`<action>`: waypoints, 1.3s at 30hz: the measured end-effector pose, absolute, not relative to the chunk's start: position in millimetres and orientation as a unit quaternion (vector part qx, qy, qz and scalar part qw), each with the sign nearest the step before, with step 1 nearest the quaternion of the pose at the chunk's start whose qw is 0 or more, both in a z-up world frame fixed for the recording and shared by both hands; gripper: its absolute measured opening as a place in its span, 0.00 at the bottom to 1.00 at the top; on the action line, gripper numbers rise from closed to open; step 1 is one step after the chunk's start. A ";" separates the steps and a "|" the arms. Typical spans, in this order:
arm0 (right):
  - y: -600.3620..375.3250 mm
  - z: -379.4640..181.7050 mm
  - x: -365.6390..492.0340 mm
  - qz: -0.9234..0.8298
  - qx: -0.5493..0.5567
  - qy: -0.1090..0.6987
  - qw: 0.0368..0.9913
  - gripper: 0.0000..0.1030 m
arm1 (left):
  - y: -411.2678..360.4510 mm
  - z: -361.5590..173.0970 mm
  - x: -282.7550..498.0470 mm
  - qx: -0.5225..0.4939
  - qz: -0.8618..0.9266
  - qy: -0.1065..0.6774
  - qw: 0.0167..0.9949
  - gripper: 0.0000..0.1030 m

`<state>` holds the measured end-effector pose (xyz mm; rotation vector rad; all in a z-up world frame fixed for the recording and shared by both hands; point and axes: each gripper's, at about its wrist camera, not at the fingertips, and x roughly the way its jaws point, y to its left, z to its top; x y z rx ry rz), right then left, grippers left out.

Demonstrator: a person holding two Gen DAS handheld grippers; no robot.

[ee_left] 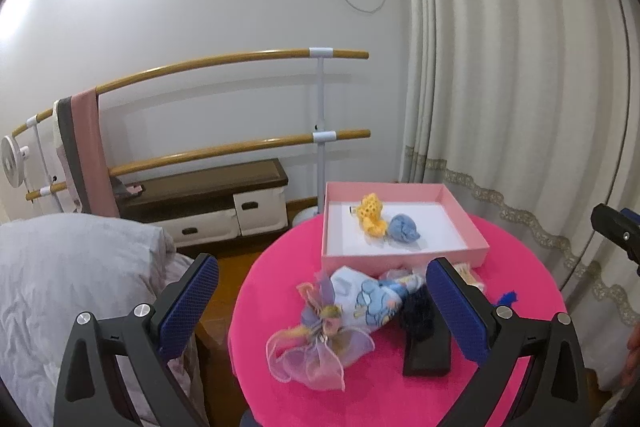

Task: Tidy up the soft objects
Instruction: 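Withdraw both tools from the box back over the table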

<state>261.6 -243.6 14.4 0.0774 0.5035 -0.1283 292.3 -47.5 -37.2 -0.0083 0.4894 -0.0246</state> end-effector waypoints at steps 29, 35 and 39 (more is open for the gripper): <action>-239.7 -20.5 249.3 -0.076 0.028 0.286 0.955 1.00 | -33.4 -55.6 250.9 -0.008 -0.014 0.276 0.961 1.00; -247.2 -31.3 255.5 -0.081 0.032 0.302 0.949 1.00 | -28.9 -66.0 258.5 -0.013 -0.016 0.297 0.955 1.00; -251.8 -41.6 261.2 -0.084 0.032 0.315 0.945 1.00 | -24.8 -75.2 271.1 -0.018 -0.009 0.313 0.950 1.00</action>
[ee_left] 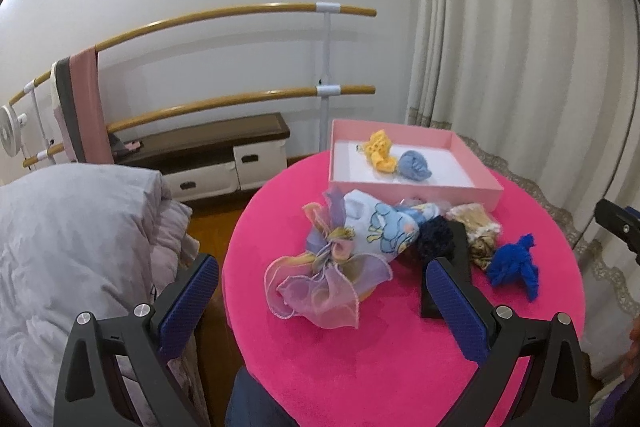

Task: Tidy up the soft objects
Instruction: 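Withdraw both tools from the box back over the table, then grasp the ribbon pouch with the left tool while the right tool grasps the blue knit cloth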

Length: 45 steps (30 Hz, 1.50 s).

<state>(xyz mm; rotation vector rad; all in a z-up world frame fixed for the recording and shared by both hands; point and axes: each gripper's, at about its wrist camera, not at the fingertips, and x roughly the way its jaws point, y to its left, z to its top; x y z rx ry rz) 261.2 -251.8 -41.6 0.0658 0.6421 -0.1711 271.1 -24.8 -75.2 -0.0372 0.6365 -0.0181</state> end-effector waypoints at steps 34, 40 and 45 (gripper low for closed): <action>-280.4 -156.1 338.2 -0.086 0.055 0.461 0.882 1.00 | -4.2 -192.9 418.7 -0.047 -0.025 0.427 0.903 0.70; -283.2 -168.6 343.3 -0.085 0.061 0.467 0.878 0.99 | -1.9 -201.7 434.6 -0.049 -0.042 0.441 0.895 0.34; -286.4 -173.6 342.3 -0.080 0.067 0.471 0.876 0.73 | -0.4 -198.9 434.2 -0.047 -0.046 0.440 0.896 0.24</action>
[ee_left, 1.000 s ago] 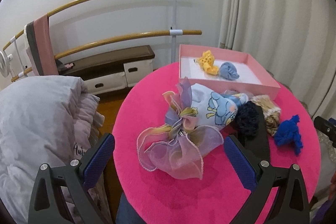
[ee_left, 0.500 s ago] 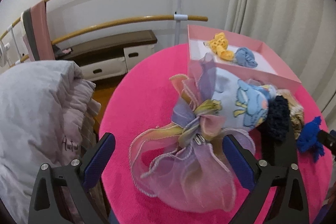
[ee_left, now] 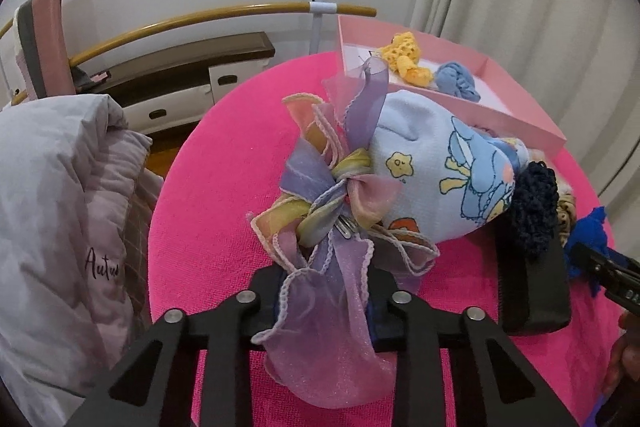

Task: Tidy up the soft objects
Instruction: 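Grasp the ribbon pouch with the left tool while the right tool grasps the blue knit cloth, then lift the ribbon pouch and blue cloth and carry both over the pink box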

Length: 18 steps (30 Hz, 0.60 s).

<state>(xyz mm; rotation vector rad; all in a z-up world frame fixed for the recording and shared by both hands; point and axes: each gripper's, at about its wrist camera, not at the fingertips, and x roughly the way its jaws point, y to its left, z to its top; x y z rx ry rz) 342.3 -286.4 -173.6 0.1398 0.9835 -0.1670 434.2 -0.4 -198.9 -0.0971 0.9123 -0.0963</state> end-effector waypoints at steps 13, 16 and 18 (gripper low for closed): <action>-283.9 -160.2 325.7 -0.063 0.070 0.449 0.889 0.39 | 2.7 -182.5 398.3 -0.045 -0.030 0.428 0.902 0.16; -285.3 -154.0 321.4 -0.067 0.070 0.443 0.891 0.39 | 2.7 -175.0 384.9 -0.041 -0.029 0.423 0.905 0.16; -285.5 -149.3 317.6 -0.067 0.071 0.438 0.894 0.39 | 1.9 -169.4 378.0 -0.039 -0.030 0.419 0.907 0.16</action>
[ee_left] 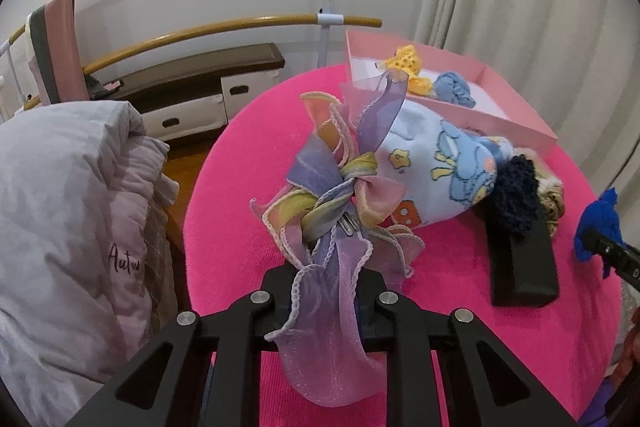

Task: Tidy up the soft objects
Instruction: 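Lift the ribbon pouch and blue cloth and carry both over the pink box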

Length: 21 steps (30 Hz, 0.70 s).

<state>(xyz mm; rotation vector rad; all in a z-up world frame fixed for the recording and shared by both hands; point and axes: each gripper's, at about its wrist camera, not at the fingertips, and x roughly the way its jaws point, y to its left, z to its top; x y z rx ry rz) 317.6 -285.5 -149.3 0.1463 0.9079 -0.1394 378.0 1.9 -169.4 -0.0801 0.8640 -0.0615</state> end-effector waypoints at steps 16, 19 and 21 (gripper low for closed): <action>-275.7 -120.3 297.3 -0.048 0.070 0.407 0.909 0.39 | -10.6 -115.4 333.4 -0.019 -0.036 0.384 0.922 0.16; -274.4 -114.0 296.0 -0.042 0.071 0.401 0.912 0.39 | -13.6 -103.7 331.3 -0.018 -0.039 0.375 0.926 0.16; -272.6 -109.0 297.2 -0.035 0.071 0.398 0.914 0.39 | -15.1 -95.9 331.0 -0.018 -0.043 0.370 0.928 0.16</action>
